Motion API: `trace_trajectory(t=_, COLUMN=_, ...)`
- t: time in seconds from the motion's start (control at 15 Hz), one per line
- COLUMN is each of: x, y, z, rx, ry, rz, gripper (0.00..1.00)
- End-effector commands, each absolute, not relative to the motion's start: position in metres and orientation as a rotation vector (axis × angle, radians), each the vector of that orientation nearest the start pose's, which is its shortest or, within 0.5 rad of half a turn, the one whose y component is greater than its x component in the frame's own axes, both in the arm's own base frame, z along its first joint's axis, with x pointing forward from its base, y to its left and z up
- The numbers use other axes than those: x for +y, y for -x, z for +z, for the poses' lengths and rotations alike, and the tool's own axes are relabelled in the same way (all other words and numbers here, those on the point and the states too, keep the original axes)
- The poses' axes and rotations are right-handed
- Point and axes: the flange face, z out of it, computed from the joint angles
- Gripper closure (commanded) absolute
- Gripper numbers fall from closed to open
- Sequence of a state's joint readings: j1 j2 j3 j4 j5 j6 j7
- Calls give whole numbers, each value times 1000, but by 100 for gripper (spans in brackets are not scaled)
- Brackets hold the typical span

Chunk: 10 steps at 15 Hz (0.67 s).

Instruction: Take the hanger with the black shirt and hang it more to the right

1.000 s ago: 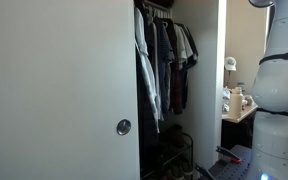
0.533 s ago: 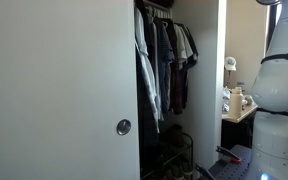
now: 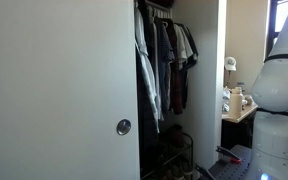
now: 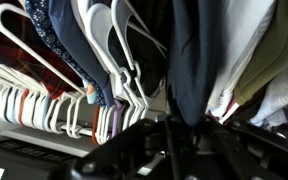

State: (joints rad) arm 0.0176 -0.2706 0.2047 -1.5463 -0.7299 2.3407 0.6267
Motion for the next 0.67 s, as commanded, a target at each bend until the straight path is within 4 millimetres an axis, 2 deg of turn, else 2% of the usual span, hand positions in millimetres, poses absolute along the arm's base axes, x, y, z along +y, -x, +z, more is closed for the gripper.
trace_trajectory(t=0.0, x=115, y=-436, z=871, rx=259, ry=2734, rz=-2049, gripper=96)
trace_trajectory(t=0.6, x=122, y=-378, z=855, rx=182, ry=2736, rz=-2088, gripper=96)
